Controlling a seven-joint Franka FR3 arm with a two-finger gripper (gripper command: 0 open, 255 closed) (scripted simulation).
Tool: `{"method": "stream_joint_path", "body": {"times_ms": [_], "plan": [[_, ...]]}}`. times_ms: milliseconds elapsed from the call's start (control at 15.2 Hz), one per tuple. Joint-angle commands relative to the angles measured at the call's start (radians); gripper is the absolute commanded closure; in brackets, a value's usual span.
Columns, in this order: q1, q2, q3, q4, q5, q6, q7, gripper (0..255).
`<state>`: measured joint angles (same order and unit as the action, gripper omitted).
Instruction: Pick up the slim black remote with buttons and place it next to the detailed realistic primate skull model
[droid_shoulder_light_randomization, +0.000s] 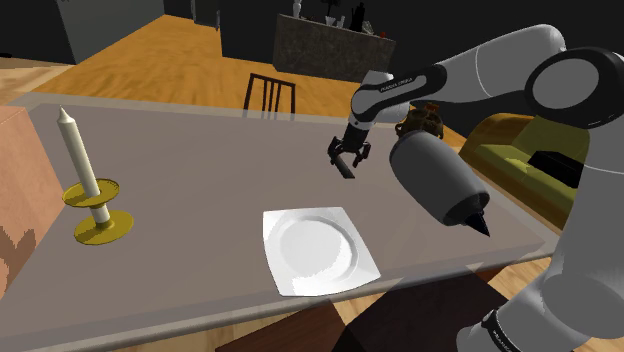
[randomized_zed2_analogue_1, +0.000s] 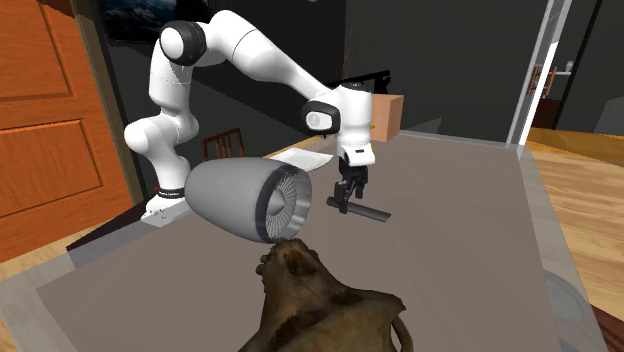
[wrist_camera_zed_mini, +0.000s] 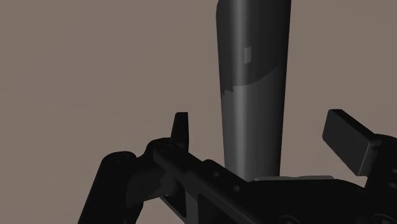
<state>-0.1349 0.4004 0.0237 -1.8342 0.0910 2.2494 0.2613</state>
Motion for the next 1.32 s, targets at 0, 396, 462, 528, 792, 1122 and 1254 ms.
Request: {"method": "stream_joint_path", "body": {"times_ms": [0,396,462,528,792,1122,1254], "plan": [[0.0,0.0,0.0,0.0,0.0,0.0,0.0,0],[0.0,-0.002,0.0,-0.001,0.0,-0.001,0.0,255],[0.0,-0.001,0.0,0.0,0.0,-0.001,0.0,255],[0.0,-0.001,0.0,0.0,0.0,-0.001,0.0,255],[0.0,-0.007,0.0,0.004,0.0,-0.011,0.001,255],[0.0,-0.04,-0.001,0.026,-0.003,-0.066,0.006,255],[0.0,-0.053,-0.001,0.036,-0.004,-0.089,0.008,255]]}}
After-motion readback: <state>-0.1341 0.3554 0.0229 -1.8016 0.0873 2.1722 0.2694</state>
